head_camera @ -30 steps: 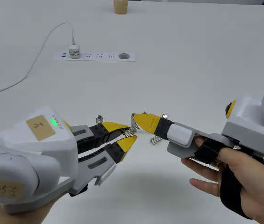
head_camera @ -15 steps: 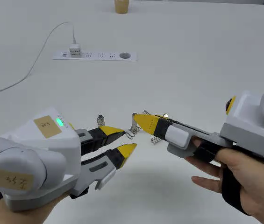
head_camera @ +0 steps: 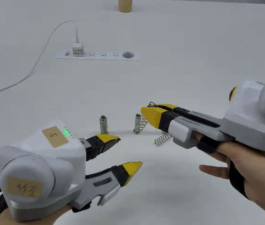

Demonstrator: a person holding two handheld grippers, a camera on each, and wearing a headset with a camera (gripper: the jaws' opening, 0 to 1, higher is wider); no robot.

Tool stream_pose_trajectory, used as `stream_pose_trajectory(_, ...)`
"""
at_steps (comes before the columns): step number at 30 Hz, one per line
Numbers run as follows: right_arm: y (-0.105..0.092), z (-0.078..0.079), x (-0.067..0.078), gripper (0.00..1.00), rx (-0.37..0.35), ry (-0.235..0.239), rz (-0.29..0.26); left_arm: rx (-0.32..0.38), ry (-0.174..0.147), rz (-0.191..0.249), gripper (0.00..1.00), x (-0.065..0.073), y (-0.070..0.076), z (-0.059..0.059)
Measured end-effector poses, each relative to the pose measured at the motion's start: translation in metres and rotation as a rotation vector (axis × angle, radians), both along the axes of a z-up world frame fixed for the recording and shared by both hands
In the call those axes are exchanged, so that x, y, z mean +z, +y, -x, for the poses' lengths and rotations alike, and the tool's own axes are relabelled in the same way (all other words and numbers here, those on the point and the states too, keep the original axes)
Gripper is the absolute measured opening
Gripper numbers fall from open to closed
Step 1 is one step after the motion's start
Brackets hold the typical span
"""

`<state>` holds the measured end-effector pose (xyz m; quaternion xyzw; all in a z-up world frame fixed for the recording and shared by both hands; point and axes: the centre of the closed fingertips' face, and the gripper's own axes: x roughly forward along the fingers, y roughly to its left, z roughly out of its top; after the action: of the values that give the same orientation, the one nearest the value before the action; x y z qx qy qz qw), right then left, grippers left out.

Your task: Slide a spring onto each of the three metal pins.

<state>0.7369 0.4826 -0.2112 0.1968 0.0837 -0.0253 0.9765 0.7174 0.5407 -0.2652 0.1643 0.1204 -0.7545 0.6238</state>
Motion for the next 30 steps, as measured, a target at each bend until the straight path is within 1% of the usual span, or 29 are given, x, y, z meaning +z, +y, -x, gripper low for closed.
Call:
stream_pose_trajectory(3,-0.003,-0.005,-0.001,0.12,0.005,0.010,0.048,0.000,-0.009,-0.003,0.40,-0.002,0.001,0.000)
stream_pose_trajectory(8,-0.009,-0.010,-0.002,0.12,-0.002,0.012,0.089,0.004,-0.012,-0.003,0.46,-0.003,0.001,-0.001)
stream_pose_trajectory(11,-0.014,-0.014,-0.004,0.12,-0.005,0.018,0.127,0.006,-0.005,-0.007,0.49,-0.004,0.002,-0.001)
stream_pose_trajectory(14,-0.018,-0.017,-0.006,0.12,-0.005,0.022,0.156,0.012,-0.007,-0.010,0.51,-0.006,0.002,-0.002)
stream_pose_trajectory(16,-0.022,-0.019,-0.009,0.12,-0.008,0.034,0.185,0.020,0.003,-0.011,0.54,-0.006,0.003,-0.002)
stream_pose_trajectory(19,-0.025,-0.022,-0.013,0.12,-0.012,0.043,0.207,0.025,0.005,-0.010,0.57,-0.007,0.002,-0.003)
stream_pose_trajectory(22,-0.030,-0.025,-0.017,0.12,-0.025,0.047,0.216,0.028,0.010,-0.008,0.60,-0.007,0.002,-0.004)
stream_pose_trajectory(25,-0.035,-0.027,-0.020,0.12,-0.040,0.051,0.221,0.033,0.013,-0.008,0.64,-0.007,0.002,-0.005)
stream_pose_trajectory(30,-0.042,-0.032,-0.027,0.12,-0.054,0.061,0.226,0.052,0.025,-0.017,0.67,-0.010,0.001,-0.008)
